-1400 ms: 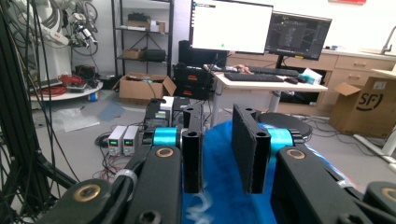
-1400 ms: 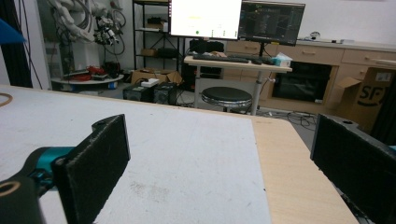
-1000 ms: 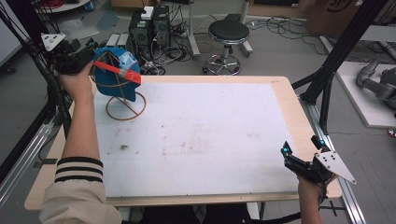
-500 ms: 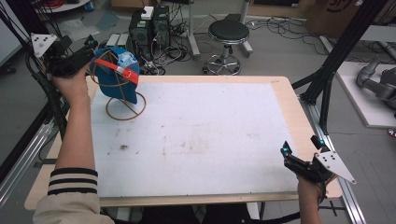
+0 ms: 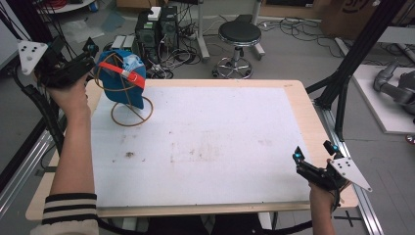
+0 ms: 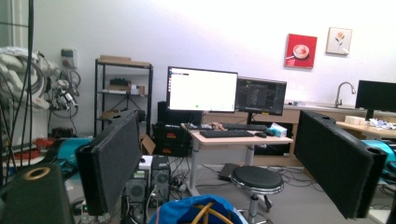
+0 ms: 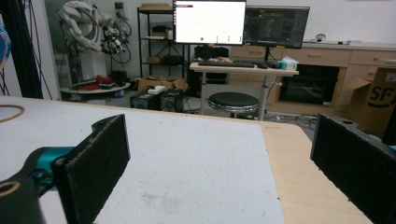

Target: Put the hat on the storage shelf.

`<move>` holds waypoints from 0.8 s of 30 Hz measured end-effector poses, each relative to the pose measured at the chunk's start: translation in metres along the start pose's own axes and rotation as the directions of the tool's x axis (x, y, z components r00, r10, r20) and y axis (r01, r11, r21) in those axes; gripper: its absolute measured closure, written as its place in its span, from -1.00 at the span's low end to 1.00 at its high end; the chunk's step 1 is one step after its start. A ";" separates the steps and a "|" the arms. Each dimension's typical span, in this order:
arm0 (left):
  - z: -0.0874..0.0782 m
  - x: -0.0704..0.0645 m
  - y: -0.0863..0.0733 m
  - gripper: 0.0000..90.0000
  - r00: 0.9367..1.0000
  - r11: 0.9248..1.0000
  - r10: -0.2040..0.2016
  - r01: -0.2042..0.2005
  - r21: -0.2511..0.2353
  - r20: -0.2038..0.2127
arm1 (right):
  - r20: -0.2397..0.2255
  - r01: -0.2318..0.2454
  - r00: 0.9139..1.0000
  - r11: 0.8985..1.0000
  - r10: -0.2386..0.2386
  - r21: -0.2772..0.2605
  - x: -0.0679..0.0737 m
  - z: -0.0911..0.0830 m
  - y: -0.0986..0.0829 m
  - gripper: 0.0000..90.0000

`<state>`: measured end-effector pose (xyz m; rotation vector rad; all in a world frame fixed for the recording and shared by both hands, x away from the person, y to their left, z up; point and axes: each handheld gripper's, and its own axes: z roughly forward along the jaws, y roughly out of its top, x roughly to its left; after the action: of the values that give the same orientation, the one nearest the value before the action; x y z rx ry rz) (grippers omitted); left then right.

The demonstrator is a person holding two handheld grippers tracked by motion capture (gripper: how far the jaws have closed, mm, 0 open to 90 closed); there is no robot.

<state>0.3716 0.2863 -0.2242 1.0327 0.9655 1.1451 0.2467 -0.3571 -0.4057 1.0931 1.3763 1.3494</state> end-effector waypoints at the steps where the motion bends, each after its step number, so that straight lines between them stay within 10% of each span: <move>1: -0.002 -0.001 0.000 -0.67 1.000 1.000 0.001 -0.001 -0.004 0.003 | -0.001 -0.003 1.000 1.000 0.003 -0.003 0.000 0.000 0.000 -0.90; 24: -0.057 -0.021 -0.006 -0.68 0.998 0.998 0.011 -0.007 -0.062 0.068 | -0.005 -0.017 1.000 0.999 0.017 -0.033 0.002 0.003 0.004 -0.90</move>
<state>0.3146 0.2723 -0.2422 1.0212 0.8675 1.1335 0.2492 -0.3545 -0.4018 1.0818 1.3464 1.3832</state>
